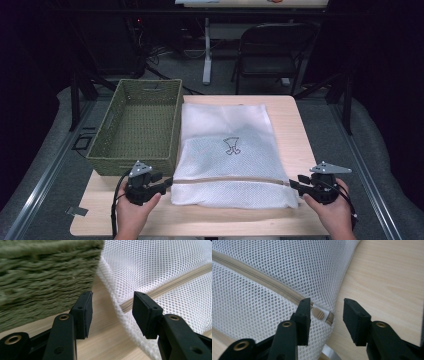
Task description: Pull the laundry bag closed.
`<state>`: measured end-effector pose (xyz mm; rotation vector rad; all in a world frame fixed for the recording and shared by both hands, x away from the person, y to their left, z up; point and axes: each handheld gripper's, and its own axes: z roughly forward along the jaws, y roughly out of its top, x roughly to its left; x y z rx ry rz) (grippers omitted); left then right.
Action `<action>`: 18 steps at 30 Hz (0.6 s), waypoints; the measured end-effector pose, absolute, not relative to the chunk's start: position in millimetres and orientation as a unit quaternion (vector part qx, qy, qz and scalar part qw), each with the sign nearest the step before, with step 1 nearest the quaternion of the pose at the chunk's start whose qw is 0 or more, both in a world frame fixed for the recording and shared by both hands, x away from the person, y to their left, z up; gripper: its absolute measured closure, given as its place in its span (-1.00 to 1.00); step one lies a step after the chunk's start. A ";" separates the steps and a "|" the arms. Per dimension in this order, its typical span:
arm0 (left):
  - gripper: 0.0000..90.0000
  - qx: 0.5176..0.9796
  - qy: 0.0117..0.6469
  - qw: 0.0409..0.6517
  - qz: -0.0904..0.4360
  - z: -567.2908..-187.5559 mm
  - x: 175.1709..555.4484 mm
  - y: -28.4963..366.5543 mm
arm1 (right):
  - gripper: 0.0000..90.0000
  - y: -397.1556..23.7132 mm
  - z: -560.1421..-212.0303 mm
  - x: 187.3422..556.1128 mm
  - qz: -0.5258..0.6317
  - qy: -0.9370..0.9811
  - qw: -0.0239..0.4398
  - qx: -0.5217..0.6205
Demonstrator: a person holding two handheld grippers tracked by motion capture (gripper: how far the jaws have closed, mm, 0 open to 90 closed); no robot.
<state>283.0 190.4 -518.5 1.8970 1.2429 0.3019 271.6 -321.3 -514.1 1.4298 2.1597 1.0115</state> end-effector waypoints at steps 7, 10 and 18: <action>0.08 0.747 0.502 0.413 0.140 -513.1 275.4 211.0 | 0.13 -317.7 -510.7 268.2 0.355 0.768 0.206 0.491; 0.06 0.743 0.507 0.413 0.143 -513.3 270.0 225.0 | 0.08 -316.1 -511.2 264.5 0.350 0.771 0.219 0.485; 0.06 0.739 0.515 0.405 0.158 -516.9 256.8 254.7 | 0.07 -326.2 -515.5 247.7 0.346 0.761 0.232 0.497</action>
